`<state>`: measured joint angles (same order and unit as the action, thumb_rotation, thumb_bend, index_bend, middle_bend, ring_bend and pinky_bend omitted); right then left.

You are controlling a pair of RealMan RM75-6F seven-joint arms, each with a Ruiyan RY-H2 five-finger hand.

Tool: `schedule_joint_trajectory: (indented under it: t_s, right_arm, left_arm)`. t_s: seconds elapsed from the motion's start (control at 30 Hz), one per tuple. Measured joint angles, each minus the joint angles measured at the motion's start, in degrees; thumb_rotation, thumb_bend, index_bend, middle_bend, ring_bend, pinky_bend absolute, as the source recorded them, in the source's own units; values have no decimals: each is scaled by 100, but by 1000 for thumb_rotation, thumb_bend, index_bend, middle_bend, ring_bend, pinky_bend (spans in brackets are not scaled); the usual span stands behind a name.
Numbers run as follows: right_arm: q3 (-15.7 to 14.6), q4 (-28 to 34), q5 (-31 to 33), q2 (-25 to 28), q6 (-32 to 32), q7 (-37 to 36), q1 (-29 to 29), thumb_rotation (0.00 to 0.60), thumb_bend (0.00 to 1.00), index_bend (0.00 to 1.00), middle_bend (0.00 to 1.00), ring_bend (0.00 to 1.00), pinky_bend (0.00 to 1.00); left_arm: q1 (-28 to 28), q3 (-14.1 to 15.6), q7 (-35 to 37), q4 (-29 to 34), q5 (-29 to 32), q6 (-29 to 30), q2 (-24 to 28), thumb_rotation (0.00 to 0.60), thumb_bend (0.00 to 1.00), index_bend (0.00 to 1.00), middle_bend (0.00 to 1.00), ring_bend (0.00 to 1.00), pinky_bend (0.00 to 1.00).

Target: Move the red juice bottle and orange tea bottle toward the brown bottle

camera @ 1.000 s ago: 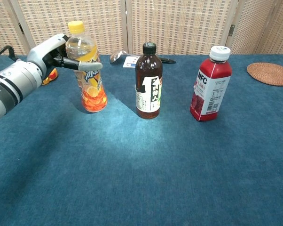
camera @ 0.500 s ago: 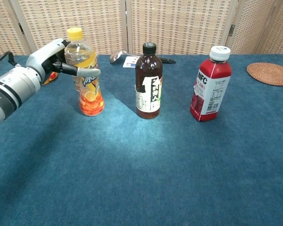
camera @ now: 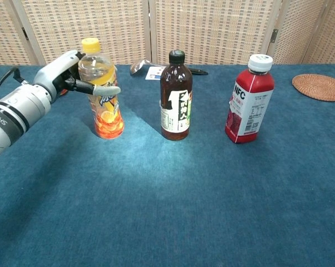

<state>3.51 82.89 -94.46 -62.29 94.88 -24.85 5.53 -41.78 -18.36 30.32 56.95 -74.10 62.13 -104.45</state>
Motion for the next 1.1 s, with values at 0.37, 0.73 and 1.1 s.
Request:
schedule_joint_trajectory:
  t_s: [0.37,0.73,1.1]
  right_arm:
    - [8,2,1,18,4,-32,-6,600,118,316,392,325,499]
    - [-5,5,-17,6,-26,-11,3,600,118,316,392,325,499]
    - [-16,20,-30,7,-45,34,7,600,118,317,392,325,499]
  left_arm:
    - [-16,112,125,-124,-36,-187,-15,600,54,195,198,141,368]
    - [52,94,-117,509,261,-557,347,600,26,0,4,21,286]
    - [259,120,-658,1270,589,-692,778,600,22,0,0,18,282]
